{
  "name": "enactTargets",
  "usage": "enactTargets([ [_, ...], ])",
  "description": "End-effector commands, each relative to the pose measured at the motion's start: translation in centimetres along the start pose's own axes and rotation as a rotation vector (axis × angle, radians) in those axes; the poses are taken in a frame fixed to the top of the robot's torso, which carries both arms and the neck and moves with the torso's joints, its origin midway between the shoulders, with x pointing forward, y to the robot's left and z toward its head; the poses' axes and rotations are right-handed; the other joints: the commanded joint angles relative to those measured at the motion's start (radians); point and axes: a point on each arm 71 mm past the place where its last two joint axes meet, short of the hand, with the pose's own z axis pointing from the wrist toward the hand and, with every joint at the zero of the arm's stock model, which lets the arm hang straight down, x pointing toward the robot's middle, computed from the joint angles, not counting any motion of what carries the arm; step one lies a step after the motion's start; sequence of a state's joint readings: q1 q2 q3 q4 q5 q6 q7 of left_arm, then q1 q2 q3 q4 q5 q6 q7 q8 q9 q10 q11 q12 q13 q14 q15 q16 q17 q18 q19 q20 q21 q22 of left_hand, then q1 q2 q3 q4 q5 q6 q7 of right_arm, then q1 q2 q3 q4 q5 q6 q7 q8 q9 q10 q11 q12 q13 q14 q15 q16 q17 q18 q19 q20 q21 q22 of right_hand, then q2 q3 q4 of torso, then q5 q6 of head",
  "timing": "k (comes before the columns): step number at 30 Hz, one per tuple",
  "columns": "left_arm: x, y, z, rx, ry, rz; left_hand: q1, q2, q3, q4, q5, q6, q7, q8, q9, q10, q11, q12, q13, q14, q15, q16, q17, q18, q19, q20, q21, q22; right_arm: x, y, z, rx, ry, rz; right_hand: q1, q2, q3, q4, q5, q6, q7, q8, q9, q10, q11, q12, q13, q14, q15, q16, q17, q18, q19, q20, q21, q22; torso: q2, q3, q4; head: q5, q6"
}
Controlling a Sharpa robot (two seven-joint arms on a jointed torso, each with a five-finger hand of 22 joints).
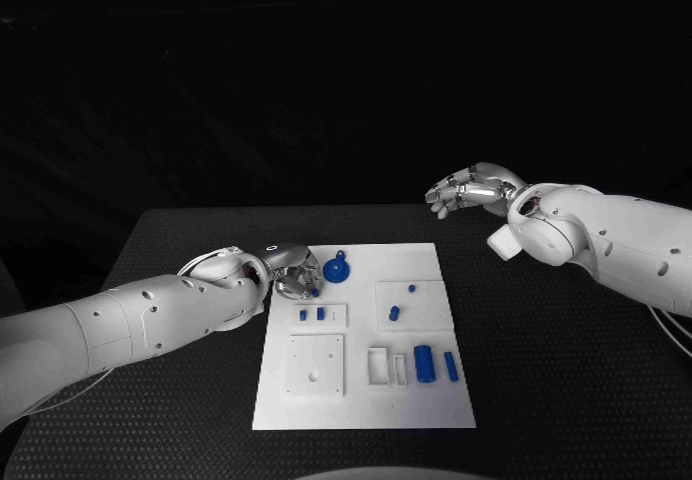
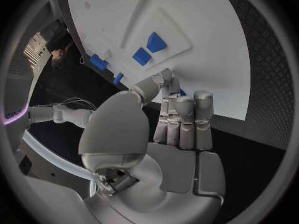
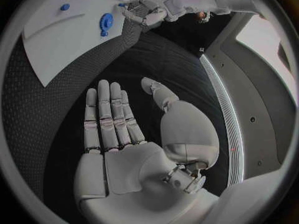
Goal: Assemble the parts on the task board
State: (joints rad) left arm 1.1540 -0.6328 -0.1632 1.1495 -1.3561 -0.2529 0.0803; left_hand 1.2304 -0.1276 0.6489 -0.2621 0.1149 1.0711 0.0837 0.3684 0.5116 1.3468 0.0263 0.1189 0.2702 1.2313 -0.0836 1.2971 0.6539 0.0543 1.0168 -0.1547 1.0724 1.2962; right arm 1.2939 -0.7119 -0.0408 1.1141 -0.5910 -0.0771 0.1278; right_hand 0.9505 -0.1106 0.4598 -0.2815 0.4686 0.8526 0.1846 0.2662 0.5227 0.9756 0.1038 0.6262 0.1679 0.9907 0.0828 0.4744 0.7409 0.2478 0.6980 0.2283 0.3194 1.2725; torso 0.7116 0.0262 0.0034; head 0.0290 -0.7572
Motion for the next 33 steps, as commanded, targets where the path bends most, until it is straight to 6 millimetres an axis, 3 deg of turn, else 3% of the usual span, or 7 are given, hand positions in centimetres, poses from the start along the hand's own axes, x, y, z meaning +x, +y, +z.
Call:
enactTargets([
  [1,0.3,0.0,0.0,-0.005,0.030,0.004,0.001,0.014,0.007,0.000,0.007,0.002,0.001,0.004,0.001,0.002,0.002,-0.007,0.002,0.002,-0.001,-0.006,-0.001,0.085,-0.002,-0.019,-0.003,-0.001,0.1,0.1,0.0,-0.010,0.005,-0.001,-0.002,0.002,0.005,0.000,0.003,0.008,-0.001,0.004,-0.001,0.006,-0.003,-0.005,-0.002,-0.004,0.004,-0.002,-0.001,0.014,-0.007,0.002,0.006,0.002,0.000,0.0000,0.0004,-0.001,0.000],
  [18,0.8,-0.3,0.3,-0.003,0.044,0.009,0.002,0.014,0.008,-0.001,0.006,0.002,0.001,0.004,0.002,0.002,0.002,-0.007,0.002,0.001,-0.001,-0.007,-0.001,0.084,-0.002,-0.019,-0.004,-0.001,0.1,0.1,0.0,-0.011,0.006,-0.001,-0.003,0.002,0.005,0.000,0.003,0.008,-0.001,0.004,-0.002,0.006,-0.003,-0.005,-0.002,-0.004,0.004,-0.002,-0.001,0.014,-0.007,0.002,0.006,0.002,0.001,-0.0011,0.0007,-0.004,-0.003],
  [33,1.3,0.0,0.4,-0.015,0.065,0.006,0.001,0.016,0.008,0.000,0.006,0.002,0.001,0.003,0.002,0.002,0.002,-0.007,0.003,0.002,-0.001,-0.006,-0.001,0.084,-0.002,-0.020,-0.004,-0.001,0.1,0.1,0.0,-0.010,0.005,-0.001,-0.003,0.002,0.005,0.000,0.003,0.008,-0.001,0.004,-0.002,0.006,-0.003,-0.005,-0.002,-0.004,0.004,-0.002,-0.001,0.014,-0.007,0.002,0.006,0.002,0.000,0.0006,0.0009,-0.008,-0.003],
])
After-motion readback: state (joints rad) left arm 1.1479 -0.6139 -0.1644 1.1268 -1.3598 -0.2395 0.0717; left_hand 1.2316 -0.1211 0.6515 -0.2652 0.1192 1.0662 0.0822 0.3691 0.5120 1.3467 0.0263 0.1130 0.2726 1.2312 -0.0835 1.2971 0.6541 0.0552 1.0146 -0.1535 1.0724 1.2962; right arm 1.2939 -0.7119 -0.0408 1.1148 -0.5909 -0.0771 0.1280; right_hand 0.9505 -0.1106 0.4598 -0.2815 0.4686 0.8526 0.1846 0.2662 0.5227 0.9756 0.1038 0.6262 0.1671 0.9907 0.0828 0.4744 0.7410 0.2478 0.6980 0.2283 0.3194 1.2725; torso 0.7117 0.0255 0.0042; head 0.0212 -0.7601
